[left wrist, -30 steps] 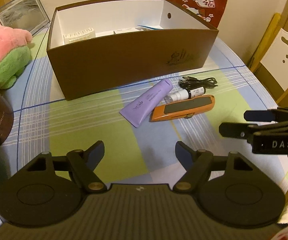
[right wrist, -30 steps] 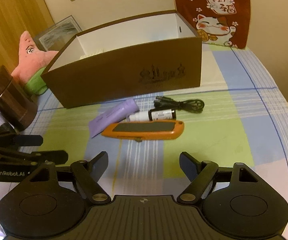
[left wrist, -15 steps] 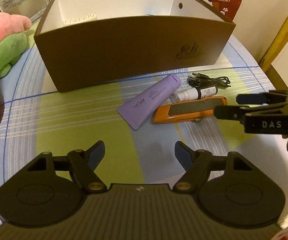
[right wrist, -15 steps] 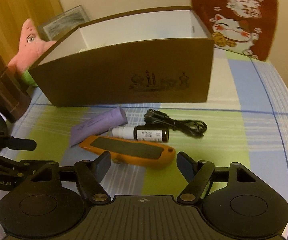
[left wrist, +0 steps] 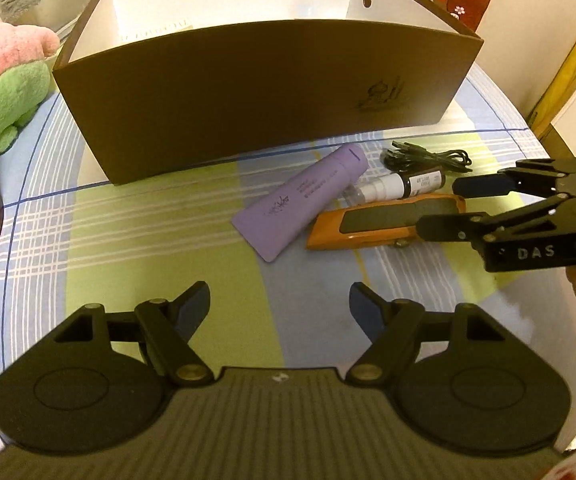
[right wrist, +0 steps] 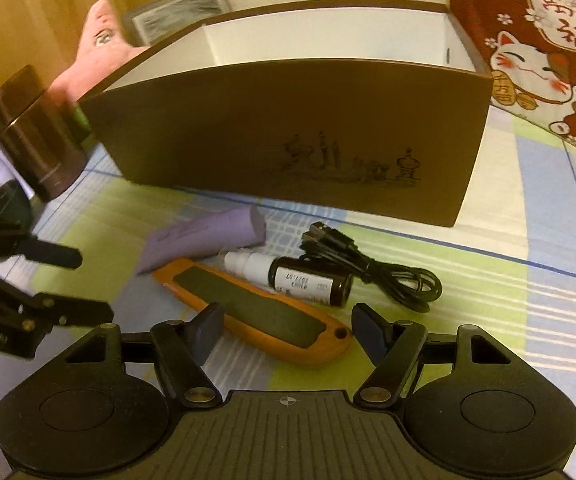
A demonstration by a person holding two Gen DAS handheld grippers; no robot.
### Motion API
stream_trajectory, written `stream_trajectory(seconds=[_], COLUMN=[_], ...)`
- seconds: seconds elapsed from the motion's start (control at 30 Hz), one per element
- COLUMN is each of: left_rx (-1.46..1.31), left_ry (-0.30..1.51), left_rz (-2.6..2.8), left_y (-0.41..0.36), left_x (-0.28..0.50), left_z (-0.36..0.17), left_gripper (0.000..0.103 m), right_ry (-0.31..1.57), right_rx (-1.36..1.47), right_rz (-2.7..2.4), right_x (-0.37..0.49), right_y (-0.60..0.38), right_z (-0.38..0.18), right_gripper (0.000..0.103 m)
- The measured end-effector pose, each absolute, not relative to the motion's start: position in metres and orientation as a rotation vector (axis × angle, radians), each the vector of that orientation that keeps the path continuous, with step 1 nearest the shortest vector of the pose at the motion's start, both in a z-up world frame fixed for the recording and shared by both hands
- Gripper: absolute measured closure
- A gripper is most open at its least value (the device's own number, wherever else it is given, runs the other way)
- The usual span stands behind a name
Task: Organize rigid objects
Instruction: 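Lower the right tool onto the orange sharpener and close it, then grasp the purple tube with the left tool while the right tool lifts the orange sharpener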
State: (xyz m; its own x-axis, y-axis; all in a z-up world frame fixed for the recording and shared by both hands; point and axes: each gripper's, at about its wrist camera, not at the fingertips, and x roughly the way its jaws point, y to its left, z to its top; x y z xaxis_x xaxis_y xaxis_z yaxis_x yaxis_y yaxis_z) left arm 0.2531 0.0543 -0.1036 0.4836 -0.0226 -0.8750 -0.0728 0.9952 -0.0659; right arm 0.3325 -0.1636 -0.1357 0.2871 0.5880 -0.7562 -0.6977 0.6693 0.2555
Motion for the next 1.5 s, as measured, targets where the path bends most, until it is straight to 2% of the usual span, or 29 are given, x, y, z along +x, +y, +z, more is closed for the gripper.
stream_trajectory(seconds=[0.23,0.33,0.83,0.97,1.1,1.5], left_rx=[-0.093,-0.089,-0.074,-0.075,-0.076,-0.063], left_ry=[1.087,1.091,1.077,1.076,1.079,1.082], left_rz=[0.024,0.018,0.024,0.024,0.022,-0.012], left_y=[0.054,0.053,0.055,0.055,0.054,0.052], left_x=[0.253,0.253,0.248,0.247,0.247,0.253], left_z=[-0.109,-0.11,-0.106,-0.106,-0.107,-0.111], left_gripper=[0.03,0.031,0.031,0.031,0.032,0.032], right_ry=[0.982,0.99,0.856,0.826,0.825,0.888], right_rx=[-0.213,-0.217,-0.346,-0.4,-0.42,-0.347], right_rz=[1.012,1.059,0.924,0.899,0.902,0.832], right_x=[0.307,0.295,0.287,0.285,0.277,0.257], right_y=[-0.17,-0.169,-0.108,-0.104,-0.108,-0.123], right_z=[-0.131,-0.13,-0.143,-0.147,-0.146,-0.141], right_gripper=[0.047,0.056,0.057,0.067,0.074,0.073])
